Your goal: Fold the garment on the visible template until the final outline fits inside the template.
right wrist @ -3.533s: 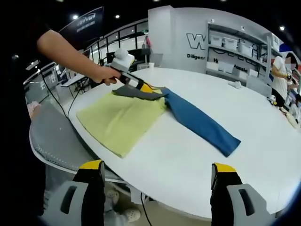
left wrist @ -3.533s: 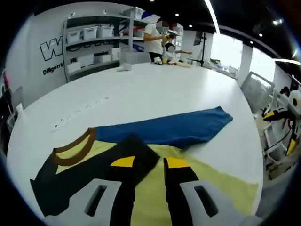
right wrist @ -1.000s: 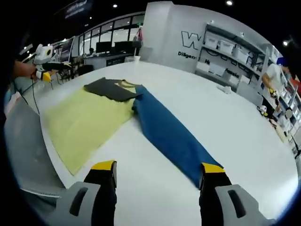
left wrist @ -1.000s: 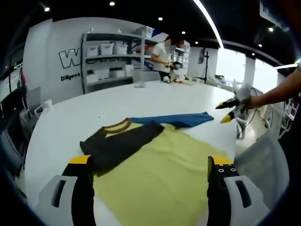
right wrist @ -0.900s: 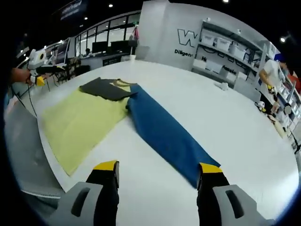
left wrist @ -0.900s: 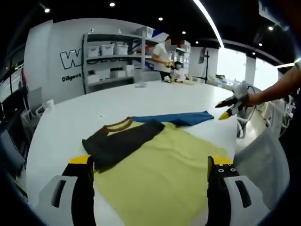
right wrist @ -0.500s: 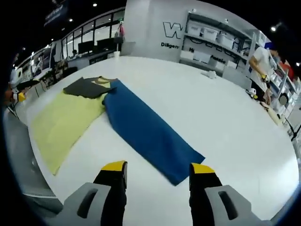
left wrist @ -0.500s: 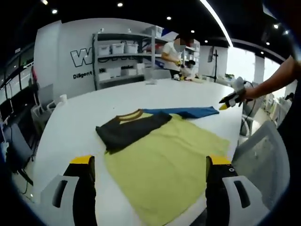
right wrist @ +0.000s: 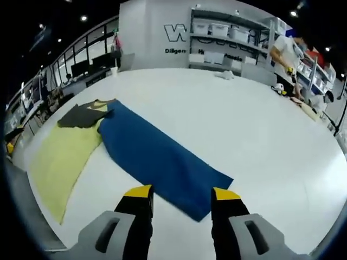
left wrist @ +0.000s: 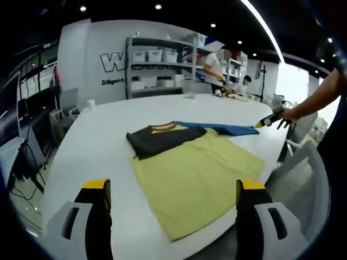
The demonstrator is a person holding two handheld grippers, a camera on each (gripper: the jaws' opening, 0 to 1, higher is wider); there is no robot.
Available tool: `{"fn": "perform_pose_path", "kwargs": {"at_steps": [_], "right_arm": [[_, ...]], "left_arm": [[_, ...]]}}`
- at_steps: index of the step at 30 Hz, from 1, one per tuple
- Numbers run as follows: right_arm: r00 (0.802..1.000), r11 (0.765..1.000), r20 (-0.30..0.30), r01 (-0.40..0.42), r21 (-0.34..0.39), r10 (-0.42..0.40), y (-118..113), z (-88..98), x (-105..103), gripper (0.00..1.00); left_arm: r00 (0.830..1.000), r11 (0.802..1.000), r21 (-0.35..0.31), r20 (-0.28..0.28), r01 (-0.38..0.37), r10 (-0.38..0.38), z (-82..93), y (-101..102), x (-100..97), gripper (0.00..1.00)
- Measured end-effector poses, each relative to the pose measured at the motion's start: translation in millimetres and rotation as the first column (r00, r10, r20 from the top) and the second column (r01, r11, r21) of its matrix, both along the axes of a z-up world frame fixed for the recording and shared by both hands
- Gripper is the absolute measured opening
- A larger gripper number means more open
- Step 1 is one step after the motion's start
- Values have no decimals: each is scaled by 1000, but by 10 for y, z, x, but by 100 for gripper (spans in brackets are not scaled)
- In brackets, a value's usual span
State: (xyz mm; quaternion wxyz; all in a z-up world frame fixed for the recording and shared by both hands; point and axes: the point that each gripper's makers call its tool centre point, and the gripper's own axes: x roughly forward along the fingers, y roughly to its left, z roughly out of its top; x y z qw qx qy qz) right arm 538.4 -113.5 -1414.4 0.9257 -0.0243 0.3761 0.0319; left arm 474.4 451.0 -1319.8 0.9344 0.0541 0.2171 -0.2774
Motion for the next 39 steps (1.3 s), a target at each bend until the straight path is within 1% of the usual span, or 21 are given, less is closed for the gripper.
{"fn": "perform_pose_path", "kwargs": {"at_steps": [1, 2, 4, 6, 9, 13, 17, 19, 21, 24, 25, 26, 27, 28, 30, 32, 33, 34, 35, 36, 39], "right_arm": [[1000, 1000, -9, 4, -3, -4, -24, -33, 1, 34], [999, 1000, -25, 27, -5, -27, -64, -72, -13, 34], [998, 999, -28, 51, 9, -51, -82, -92, -17, 32], [996, 996, -28, 83, 24, -83, -123, -114, -8, 33], [994, 995, -43, 103, 10, -102, -172, -148, -20, 33], [990, 992, -64, 125, -1, -125, -230, -198, -32, 32], [985, 987, -77, 158, 19, -156, -244, -228, -35, 31], [983, 985, -74, 171, 28, -168, -252, -230, -21, 31], [983, 986, -87, 167, 21, -165, -270, -275, -10, 31], [983, 987, -103, 157, 18, -154, -277, -326, -17, 25], [982, 988, -105, 154, -19, -156, -306, -335, -40, 23], [989, 992, -76, 123, -30, -125, -313, -315, 17, 22], [982, 986, -83, 168, 12, -167, -286, -324, 14, 22], [984, 988, -88, 153, -4, -153, -287, -329, 14, 21], [987, 991, -83, 134, -8, -135, -251, -311, 28, 17], [993, 995, -75, 92, -31, -94, -229, -313, 79, 10], [993, 996, -78, 86, -37, -89, -226, -322, 94, 7], [994, 996, -87, 64, -65, -70, -231, -323, 107, 2], [994, 995, -96, 39, -93, -48, -234, -320, 116, 0], [994, 994, -103, 18, -108, -29, -224, -321, 125, 0], [992, 993, -118, 35, -110, -48, -236, -318, 167, 0]], "left_arm": [[1000, 1000, -6, 0, -15, 15, 6, 38, -12, 92], [1000, 999, -14, -1, -30, 30, 9, 63, -20, 92], [998, 998, -28, -10, -62, 61, 2, 123, -44, 92], [996, 995, -47, -18, -91, 91, 9, 163, -65, 92], [992, 989, -80, -21, -127, 126, 35, 181, -61, 92], [990, 987, -78, -19, -143, 142, 25, 183, -49, 91], [987, 984, -78, -17, -158, 157, 20, 175, -51, 90], [987, 984, -73, -12, -163, 162, 12, 193, -50, 88], [984, 982, -75, -6, -175, 175, 24, 207, -55, 86], [980, 976, -83, -13, -199, 199, 13, 244, -44, 86], [979, 975, -85, -15, -204, 203, 11, 249, -44, 86], [978, 975, -84, -18, -207, 207, 3, 252, -47, 86], [978, 974, -83, -19, -209, 208, -1, 253, -48, 86], [978, 975, -84, -19, -207, 206, -8, 248, -50, 86], [980, 977, -81, -13, -197, 197, -11, 229, -56, 85], [981, 978, -72, -11, -194, 194, -20, 225, -59, 84], [981, 978, -72, -14, -195, 195, -25, 224, -61, 84], [981, 978, -73, -14, -196, 196, -34, 231, -60, 84], [980, 978, -70, -12, -199, 198, -38, 241, -58, 84], [979, 977, -69, -12, -202, 202, -35, 248, -54, 83], [975, 973, -73, -9, -221, 221, -37, 290, -36, 83]]}}
